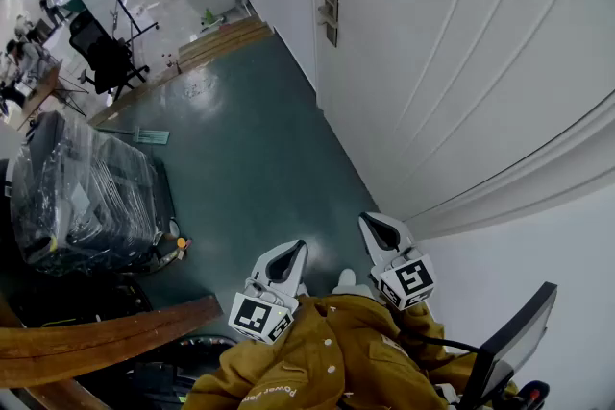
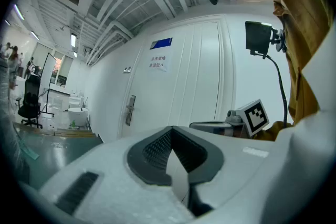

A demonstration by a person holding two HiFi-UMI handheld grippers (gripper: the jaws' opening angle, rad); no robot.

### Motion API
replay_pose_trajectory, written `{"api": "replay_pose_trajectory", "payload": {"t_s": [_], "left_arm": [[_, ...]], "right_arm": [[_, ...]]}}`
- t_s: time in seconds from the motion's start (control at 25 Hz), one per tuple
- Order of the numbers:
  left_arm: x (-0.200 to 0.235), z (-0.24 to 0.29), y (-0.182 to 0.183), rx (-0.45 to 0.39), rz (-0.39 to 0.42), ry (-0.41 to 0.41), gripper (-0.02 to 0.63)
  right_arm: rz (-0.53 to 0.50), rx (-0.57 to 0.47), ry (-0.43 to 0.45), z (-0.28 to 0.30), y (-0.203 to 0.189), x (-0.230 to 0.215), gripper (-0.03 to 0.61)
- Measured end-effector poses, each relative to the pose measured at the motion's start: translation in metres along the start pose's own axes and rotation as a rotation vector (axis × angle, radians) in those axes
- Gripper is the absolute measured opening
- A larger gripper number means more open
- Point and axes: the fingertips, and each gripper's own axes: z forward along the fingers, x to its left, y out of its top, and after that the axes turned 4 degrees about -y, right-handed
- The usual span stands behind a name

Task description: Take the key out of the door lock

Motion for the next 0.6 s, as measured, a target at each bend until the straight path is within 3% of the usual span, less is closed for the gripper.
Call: {"api": "replay_pose_trajectory", "payload": {"t_s": [0.44, 0.6], "left_arm": [[0.002, 0.003, -0.001, -0.004, -0.015, 0.005, -0.005], [-0.001, 0.011, -0.006, -0.005, -0.047, 0.0, -0.005]], "right_arm": [[-0.013, 0.006, 0.009, 0.001, 0.002, -0.001, 0.003], [0.058, 0.044, 0.051, 0.002, -0.007, -0.002, 0.006]]}}
